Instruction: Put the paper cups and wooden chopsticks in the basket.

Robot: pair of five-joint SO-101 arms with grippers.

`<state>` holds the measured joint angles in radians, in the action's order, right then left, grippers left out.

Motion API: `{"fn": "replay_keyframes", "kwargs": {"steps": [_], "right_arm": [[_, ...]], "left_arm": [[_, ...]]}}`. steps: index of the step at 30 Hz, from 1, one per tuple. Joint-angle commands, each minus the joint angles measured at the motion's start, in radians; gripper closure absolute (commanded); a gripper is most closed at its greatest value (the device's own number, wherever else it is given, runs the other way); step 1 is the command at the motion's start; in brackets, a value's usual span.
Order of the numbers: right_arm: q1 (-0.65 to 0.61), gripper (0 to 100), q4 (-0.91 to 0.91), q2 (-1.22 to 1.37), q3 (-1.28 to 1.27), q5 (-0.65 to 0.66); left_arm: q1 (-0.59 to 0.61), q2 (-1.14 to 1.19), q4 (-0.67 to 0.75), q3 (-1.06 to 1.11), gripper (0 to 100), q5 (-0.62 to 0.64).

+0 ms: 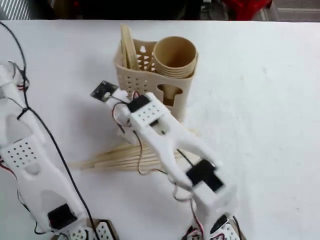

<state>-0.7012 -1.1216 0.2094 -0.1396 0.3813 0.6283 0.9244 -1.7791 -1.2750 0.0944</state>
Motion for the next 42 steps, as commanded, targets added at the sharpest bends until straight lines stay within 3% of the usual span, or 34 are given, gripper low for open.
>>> {"fn": "replay_keyframes", "kwargs": {"steps": [1, 5, 12, 15, 19, 25, 31, 35, 42], "right_arm": [[0.015, 98.1, 0.041, -0.237, -0.132, 0.000], [0.018, 98.1, 0.082, -0.437, -0.315, 0.002], [0.074, 98.1, 0.186, -0.690, -0.588, 0.020], [0.077, 98.1, 0.127, -0.651, -0.598, 0.115], [0.076, 98.0, 0.171, -0.544, -0.597, 0.129], [0.076, 85.7, 0.236, -0.489, -0.575, 0.199], [-0.004, 85.4, 0.357, -0.426, -0.549, 0.219], [-0.067, 85.4, 0.386, -0.317, -0.502, 0.293], [-0.068, 85.1, 0.414, -0.159, -0.419, 0.339]], "left_arm": [[-0.054, -0.018, -0.012, -0.032, 89, -0.009], [-0.102, -0.064, -0.014, 0.114, 89, -0.055], [-0.194, -0.334, -0.008, 0.555, 89, -0.118], [-0.220, -0.418, 0.015, 0.680, 89, -0.107], [-0.257, -0.432, 0.095, 0.801, 89, 0.006], [-0.272, -0.433, 0.365, 1.045, 89, 0.144], [-0.216, -0.432, 0.539, 1.102, 89, 0.158], [-0.188, -0.432, 0.568, 1.126, 89, 0.158], [-0.189, -0.432, 0.568, 1.140, 89, 0.158]]}}
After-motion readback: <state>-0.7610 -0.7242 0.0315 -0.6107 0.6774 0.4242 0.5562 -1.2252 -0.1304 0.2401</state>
